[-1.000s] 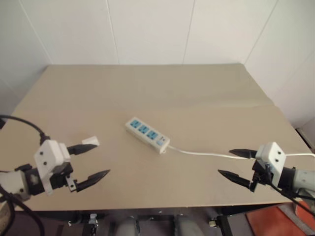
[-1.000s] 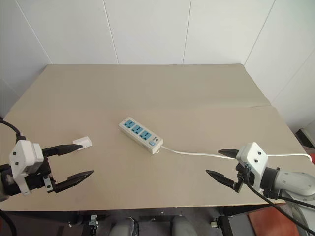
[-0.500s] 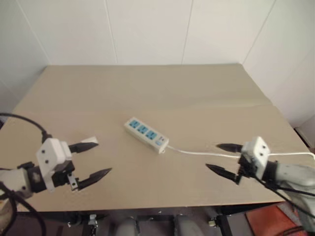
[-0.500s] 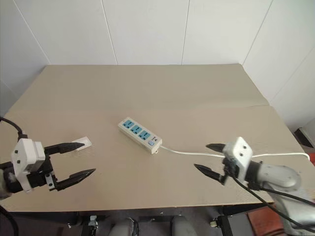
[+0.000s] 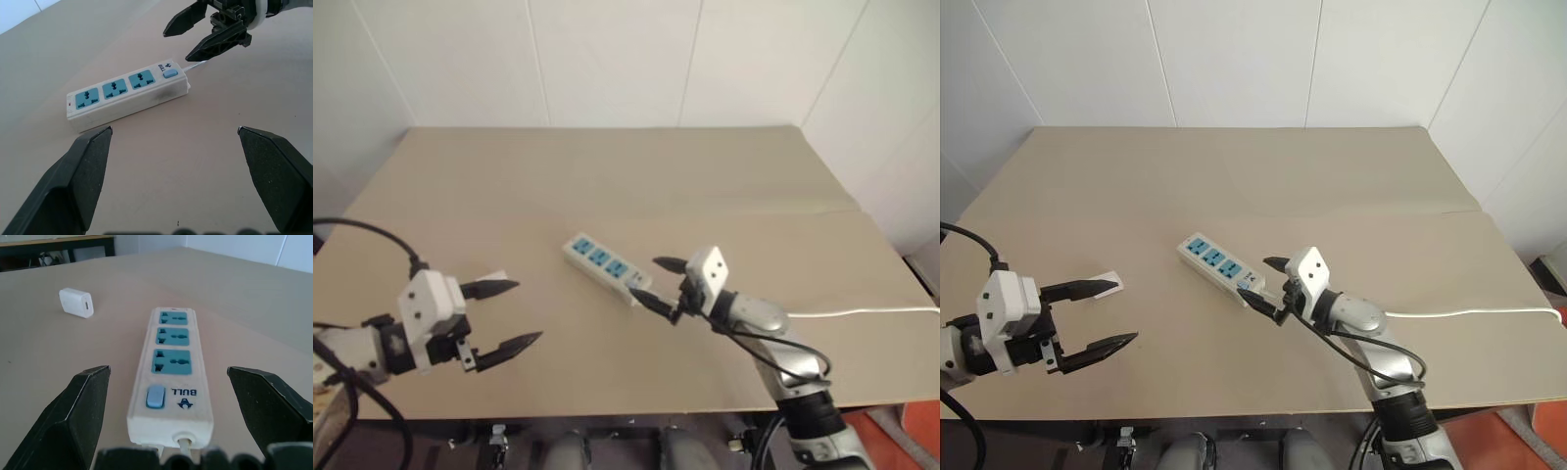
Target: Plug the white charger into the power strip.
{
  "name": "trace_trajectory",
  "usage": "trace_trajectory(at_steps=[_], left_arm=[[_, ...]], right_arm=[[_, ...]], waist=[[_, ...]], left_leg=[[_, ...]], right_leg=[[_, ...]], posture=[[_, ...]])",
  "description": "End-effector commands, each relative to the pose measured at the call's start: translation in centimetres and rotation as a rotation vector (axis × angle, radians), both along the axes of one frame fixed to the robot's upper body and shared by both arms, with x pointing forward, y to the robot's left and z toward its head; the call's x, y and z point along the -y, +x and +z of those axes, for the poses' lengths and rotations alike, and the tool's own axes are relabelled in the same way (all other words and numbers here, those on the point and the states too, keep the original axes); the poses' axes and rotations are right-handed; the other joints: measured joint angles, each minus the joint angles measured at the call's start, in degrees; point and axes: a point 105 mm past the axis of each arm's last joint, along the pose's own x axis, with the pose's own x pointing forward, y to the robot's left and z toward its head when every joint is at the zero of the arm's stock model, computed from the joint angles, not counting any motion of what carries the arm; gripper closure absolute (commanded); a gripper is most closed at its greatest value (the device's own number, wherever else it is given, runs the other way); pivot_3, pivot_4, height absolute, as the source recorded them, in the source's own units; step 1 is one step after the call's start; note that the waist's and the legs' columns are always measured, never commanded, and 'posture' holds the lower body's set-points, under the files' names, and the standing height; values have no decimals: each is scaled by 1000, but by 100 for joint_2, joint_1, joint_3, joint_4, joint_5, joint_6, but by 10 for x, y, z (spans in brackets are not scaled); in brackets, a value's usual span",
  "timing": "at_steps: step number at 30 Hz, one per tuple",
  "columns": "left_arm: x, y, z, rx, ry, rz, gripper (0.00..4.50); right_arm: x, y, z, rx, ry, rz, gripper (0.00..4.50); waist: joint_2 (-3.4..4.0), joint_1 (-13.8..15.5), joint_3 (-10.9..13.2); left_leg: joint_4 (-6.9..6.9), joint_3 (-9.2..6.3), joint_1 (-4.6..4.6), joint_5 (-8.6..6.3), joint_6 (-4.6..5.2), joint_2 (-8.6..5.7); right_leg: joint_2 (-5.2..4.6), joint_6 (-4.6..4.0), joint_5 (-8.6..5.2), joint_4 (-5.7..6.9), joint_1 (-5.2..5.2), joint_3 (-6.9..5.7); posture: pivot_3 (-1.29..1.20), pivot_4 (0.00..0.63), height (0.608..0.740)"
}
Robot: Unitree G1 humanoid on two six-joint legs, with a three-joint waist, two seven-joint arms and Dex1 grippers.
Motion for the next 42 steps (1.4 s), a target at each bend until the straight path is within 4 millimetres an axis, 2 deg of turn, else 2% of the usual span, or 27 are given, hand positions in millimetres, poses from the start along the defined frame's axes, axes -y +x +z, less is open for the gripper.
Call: trace_trajectory(at_steps=[1, 11, 22, 33, 42], left_arm=[[3, 1, 6, 41, 13, -16, 0], [0, 4, 2, 52, 37, -10, 0], [0, 5, 2, 57, 42, -18, 0], [2, 6, 2, 62, 43, -24, 0], [1, 7, 3, 69, 47, -18, 0]], right_arm=[[-5, 5, 7, 47, 16, -12, 17], [-17, 18, -10, 1, 20, -25, 17], [-41, 13, -32, -23, -27, 20, 17], [-50, 26, -46, -80, -41, 5, 17], [-51, 22, -71, -191, -117, 46, 17]], waist=[[0, 0, 0], [1, -27, 1], [2, -34, 1], [2, -170, 0], [0, -178, -7]], left_leg=[[0, 0, 0, 0, 0, 0], [-1, 0, 2, 0, 0, 2], [-2, 0, 1, 0, -1, 2], [-2, -1, 14, -1, -1, 5], [-2, -1, 34, 0, -1, 10]], right_leg=[[1, 0, 0, 0, 0, -1], [3, -1, 1, 3, -2, 0], [1, -1, 1, 3, -4, 0], [4, -6, 3, 8, 4, 0], [8, -8, 5, 13, 18, 1]], posture=[[0, 150, 740], [0, 150, 740], [0, 150, 740], [0, 150, 740], [0, 150, 740]])
